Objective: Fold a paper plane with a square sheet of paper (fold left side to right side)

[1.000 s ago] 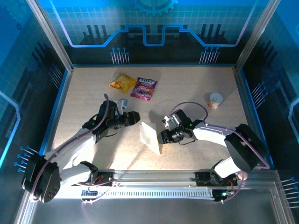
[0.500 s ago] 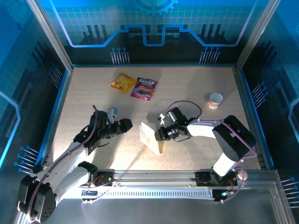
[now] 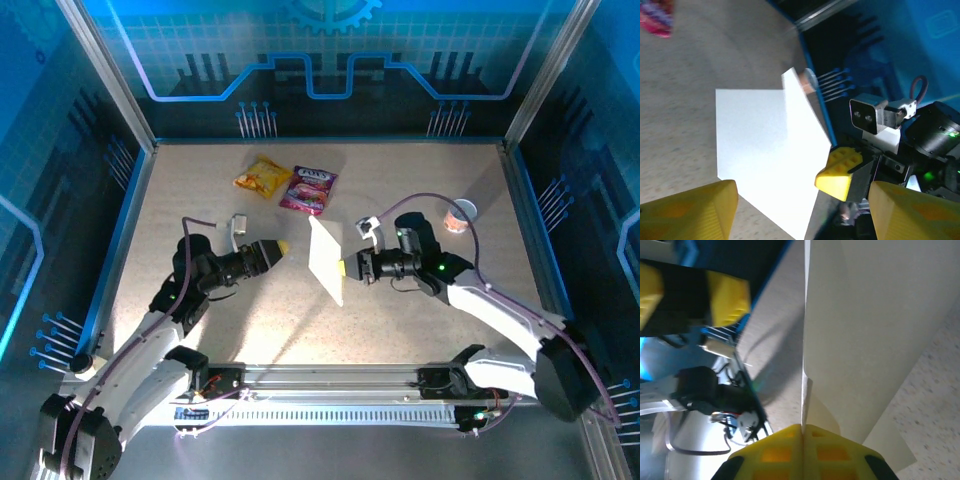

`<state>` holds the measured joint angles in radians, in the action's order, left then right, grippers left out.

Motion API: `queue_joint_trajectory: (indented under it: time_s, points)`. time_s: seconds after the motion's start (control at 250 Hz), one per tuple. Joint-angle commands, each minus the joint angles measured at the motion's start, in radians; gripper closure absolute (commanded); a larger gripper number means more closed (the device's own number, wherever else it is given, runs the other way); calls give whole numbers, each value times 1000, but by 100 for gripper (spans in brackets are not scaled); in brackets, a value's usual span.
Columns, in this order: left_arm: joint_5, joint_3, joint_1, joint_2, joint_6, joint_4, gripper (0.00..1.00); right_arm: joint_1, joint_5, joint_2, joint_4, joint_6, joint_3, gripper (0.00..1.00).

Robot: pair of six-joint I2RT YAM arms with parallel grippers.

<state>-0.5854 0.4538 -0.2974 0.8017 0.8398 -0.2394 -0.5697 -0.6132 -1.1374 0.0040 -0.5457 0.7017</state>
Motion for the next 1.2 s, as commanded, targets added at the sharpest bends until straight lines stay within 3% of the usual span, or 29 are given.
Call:
queue_joint_trajectory:
  time_s: [0.0,0.144,0.743,1.199]
  points:
    - [-122,41,2,11,41,-140,32,10,-106,54,58,-21,-12,100]
    - [-161,71,-12,38,42,-177,33,1,-169,72,122,-66,-1,100]
    - [-146,137,-116,149,-25,-159,42,-80,-179,2,146,-75,63,100]
    - [-117,132,-130,156,-27,-176,83,-84,-157,-21,160,-97,53,94]
